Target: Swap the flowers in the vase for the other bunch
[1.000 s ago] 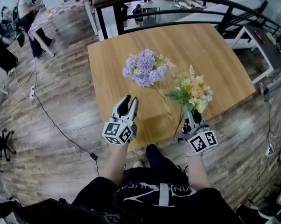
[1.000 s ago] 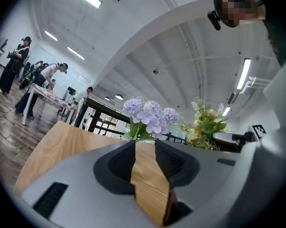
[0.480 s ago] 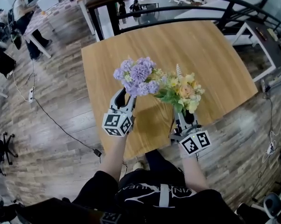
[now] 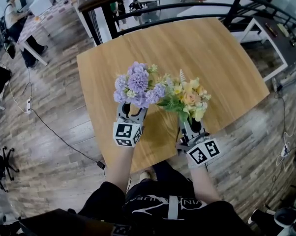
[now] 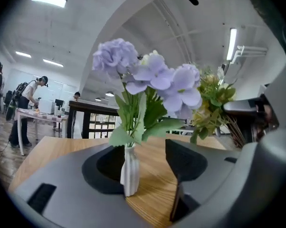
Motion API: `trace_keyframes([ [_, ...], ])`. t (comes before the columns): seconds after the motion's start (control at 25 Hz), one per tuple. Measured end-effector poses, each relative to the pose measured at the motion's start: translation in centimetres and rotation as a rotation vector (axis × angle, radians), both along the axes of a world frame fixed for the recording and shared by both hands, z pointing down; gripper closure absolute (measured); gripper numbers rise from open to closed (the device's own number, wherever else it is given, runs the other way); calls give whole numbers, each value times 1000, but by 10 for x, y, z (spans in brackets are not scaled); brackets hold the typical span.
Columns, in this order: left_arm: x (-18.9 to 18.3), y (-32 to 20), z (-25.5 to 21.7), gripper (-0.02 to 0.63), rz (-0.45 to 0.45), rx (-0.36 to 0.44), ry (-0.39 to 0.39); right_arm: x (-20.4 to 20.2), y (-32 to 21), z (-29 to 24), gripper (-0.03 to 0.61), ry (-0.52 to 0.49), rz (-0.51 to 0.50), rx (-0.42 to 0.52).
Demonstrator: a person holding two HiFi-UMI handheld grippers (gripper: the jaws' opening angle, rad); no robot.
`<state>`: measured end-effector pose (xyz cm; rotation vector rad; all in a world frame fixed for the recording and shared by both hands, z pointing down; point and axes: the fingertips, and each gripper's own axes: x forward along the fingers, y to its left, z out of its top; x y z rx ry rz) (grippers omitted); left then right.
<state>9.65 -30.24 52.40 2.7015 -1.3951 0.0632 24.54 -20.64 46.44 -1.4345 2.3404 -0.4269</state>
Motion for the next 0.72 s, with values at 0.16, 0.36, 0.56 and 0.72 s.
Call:
trace_keyframes([
  [0.16,-4,-12,1,313,-58,10,-38,-1,-5,-1,483,8,-14,-3],
  [0.36,0,-26,-11,290,-33,42,-34,-4,-9,3,483,15,-30,-13],
  [0.56,5,-34,-26,299,-33,100,-29,-3,-12,7,483,20,-41,-19],
  [0.72,0,-36,-43,484,-56,153,-9,-1,-15,9,483,21,-35,-21],
])
